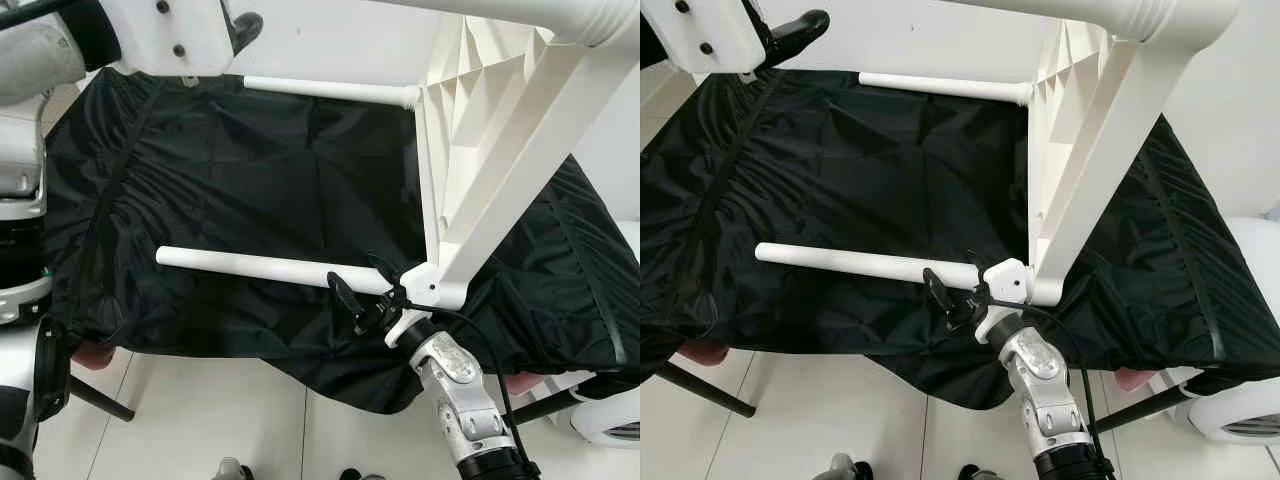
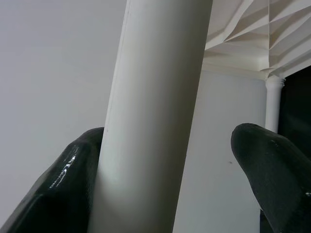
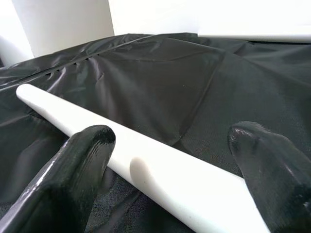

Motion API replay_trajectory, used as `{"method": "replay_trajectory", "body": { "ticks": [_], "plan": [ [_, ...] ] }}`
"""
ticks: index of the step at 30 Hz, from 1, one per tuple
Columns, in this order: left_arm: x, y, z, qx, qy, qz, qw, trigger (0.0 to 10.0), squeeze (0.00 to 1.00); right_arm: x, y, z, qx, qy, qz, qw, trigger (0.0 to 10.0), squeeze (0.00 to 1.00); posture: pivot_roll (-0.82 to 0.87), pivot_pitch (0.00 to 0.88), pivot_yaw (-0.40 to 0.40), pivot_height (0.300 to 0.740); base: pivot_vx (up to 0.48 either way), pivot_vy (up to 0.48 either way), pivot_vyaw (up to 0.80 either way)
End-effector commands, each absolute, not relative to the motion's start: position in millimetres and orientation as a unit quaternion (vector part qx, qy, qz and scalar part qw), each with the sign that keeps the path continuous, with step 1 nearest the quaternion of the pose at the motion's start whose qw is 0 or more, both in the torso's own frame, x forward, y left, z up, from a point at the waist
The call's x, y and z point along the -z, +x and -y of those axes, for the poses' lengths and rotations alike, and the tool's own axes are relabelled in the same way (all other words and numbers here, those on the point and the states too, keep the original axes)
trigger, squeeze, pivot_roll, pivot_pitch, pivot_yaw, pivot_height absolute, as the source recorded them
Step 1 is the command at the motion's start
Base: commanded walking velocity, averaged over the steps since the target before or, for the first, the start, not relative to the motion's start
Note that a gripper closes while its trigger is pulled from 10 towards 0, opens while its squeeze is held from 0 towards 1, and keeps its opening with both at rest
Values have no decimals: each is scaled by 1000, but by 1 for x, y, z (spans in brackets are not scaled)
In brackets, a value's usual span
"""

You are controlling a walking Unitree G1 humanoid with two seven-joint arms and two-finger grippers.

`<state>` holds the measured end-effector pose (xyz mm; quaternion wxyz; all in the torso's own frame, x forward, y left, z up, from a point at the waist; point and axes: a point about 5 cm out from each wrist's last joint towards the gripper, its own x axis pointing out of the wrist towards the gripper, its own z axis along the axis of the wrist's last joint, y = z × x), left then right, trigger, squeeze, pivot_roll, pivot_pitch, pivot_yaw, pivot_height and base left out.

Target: Building children table

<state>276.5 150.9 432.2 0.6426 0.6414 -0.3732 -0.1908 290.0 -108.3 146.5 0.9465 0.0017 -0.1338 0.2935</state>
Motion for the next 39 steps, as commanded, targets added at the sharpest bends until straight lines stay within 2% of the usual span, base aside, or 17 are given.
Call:
{"method": "replay_trajectory", "body": {
  "ticks": [1,4,5,7,8,9,16,20,26,31,39],
  "plan": [
    [-448,268,-147,129,612,442,643,10000,0,-138,286,108,-296,3,113,949,10000,0,98,165,-10,740,0,0,0],
    [-451,266,-146,128,607,451,641,10000,0,-138,286,109,-294,3,111,949,10000,0,99,168,-12,740,0,0,0],
    [-452,265,-145,128,609,452,639,9490,0,-137,287,110,-293,3,110,950,10000,0,100,168,-13,740,0,0,0],
    [-452,265,-144,126,611,451,638,9333,0,-137,287,110,-290,4,108,951,10000,0,102,170,-14,740,0,0,0],
    [-452,265,-144,126,609,451,640,2667,0,-137,287,111,-289,4,107,951,10000,0,100,171,-13,740,0,0,0],
    [-452,265,-144,127,607,452,642,0,0,-137,287,111,-287,5,107,952,10000,0,98,173,-12,740,0,0,0],
    [-447,268,-145,131,607,442,648,0,0,-144,294,119,-251,25,113,961,10000,0,91,175,-6,740,0,0,0],
    [-441,274,-149,132,605,425,660,0,0,-156,304,142,-180,64,127,973,10000,0,74,177,1,740,0,0,0],
    [-438,278,-157,126,602,412,673,0,0,-159,304,156,-134,83,134,978,10000,0,66,178,2,740,0,0,0],
    [-434,279,-165,117,603,399,681,0,0,-164,301,165,-108,69,146,981,10000,0,57,180,5,740,0,0,0],
    [-425,282,-188,89,584,364,720,0,0,-206,309,196,-82,-2,214,973,10000,0,36,182,-1,740,0,0,0]
  ]
}}
